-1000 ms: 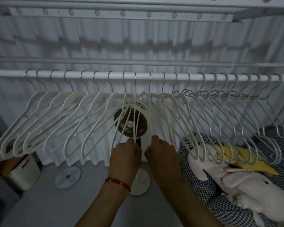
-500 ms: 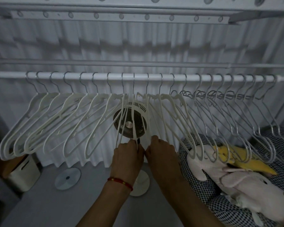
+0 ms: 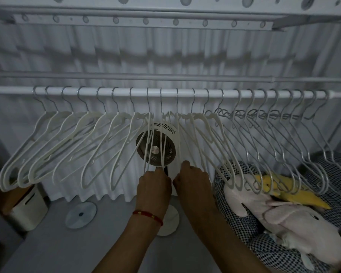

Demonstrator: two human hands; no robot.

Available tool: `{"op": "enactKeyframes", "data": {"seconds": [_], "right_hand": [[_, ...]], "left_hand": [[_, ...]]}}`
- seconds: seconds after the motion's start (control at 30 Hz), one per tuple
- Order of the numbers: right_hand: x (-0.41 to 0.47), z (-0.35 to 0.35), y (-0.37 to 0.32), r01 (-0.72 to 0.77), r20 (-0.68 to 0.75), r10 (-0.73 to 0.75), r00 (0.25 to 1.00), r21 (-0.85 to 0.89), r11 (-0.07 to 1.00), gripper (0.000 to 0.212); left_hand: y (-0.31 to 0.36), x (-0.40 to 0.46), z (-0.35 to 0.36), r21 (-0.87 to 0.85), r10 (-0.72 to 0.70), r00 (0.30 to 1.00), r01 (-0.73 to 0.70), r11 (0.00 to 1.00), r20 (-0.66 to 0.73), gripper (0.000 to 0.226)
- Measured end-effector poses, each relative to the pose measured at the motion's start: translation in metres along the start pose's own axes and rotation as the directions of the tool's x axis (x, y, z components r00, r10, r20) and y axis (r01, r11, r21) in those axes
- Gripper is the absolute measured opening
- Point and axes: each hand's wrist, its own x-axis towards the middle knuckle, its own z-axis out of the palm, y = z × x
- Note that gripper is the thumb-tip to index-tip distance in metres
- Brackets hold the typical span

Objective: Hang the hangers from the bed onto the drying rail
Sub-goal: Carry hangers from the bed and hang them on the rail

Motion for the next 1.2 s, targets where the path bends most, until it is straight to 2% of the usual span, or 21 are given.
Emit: {"op": "enactKeyframes", "data": {"seconds": [0.1, 0.2, 0.23, 0.27, 0.37, 0.43, 0.5, 0.7, 0.83, 0.93, 1.0, 1.1, 1.2], "right_hand": [[0.0, 0.002, -0.001, -0.007, 0.003, 0.007, 1.0, 0.005, 1.0, 0.05], [0.0, 0.003, -0.002, -0.015, 0.01, 0.015, 1.0, -0.007, 1.0, 0.05], [0.0, 0.004, -0.002, -0.019, 0.012, 0.019, 1.0, -0.012, 1.0, 0.049], [0.0, 0.004, -0.002, -0.024, 0.009, 0.024, 1.0, -0.015, 1.0, 0.049], [-0.002, 0.007, -0.002, -0.031, 0.001, 0.031, 1.0, -0.01, 0.999, 0.049], [-0.003, 0.009, -0.002, -0.04, 0.01, 0.04, 0.999, -0.003, 0.999, 0.049], [-0.002, 0.008, -0.003, -0.047, 0.009, 0.047, 0.999, -0.004, 0.999, 0.049], [-0.002, 0.007, -0.007, -0.088, 0.013, 0.088, 0.996, -0.028, 0.996, 0.049], [-0.002, 0.006, -0.007, -0.077, 0.008, 0.078, 0.997, -0.022, 0.997, 0.049], [-0.002, 0.006, -0.007, -0.083, 0.005, 0.083, 0.997, -0.013, 0.996, 0.049], [-0.002, 0.007, -0.005, -0.088, 0.019, 0.087, 0.996, 0.014, 0.996, 0.049], [-0.005, 0.007, 0.001, -0.056, 0.051, 0.052, 0.997, 0.062, 0.997, 0.044], [-0.009, 0.002, 0.006, -0.079, 0.086, 0.07, 0.994, 0.107, 0.991, 0.028]], "left_hand": [[0.002, 0.0, -0.002, -0.005, -0.009, 1.0, 0.009, 1.0, 0.03, 0.041], [0.004, 0.0, -0.005, -0.017, -0.053, 0.998, 0.054, 0.998, 0.037, 0.031], [0.004, 0.0, -0.009, -0.013, -0.023, 0.999, 0.023, 1.0, 0.045, 0.027], [0.002, 0.001, -0.004, 0.012, 0.02, 1.0, -0.02, 1.0, 0.0, 0.03], [-0.001, 0.001, 0.0, 0.102, 0.056, 0.998, -0.058, 0.993, 0.019, 0.038], [-0.001, 0.001, -0.001, 0.1, 0.056, 0.995, -0.064, 0.993, 0.077, 0.019], [-0.001, 0.001, 0.005, 0.165, 0.035, 0.997, -0.046, 0.985, 0.066, 0.026], [-0.003, 0.001, 0.002, 0.114, 0.013, 0.999, -0.017, 0.993, 0.037, 0.024], [0.0, 0.0, 0.001, 0.134, 0.0, 0.993, -0.016, 0.991, 0.118, 0.027], [0.0, -0.002, -0.006, 0.081, 0.016, 0.989, -0.028, 0.996, 0.144, 0.016], [0.002, -0.004, -0.018, 0.03, 0.017, 0.995, -0.02, 0.999, 0.101, 0.023], [0.003, -0.011, -0.03, -0.246, -0.044, 0.997, 0.058, 0.968, 0.063, 0.021], [-0.002, -0.02, -0.029, -0.513, -0.071, 0.997, 0.055, 0.857, -0.011, 0.024]]}}
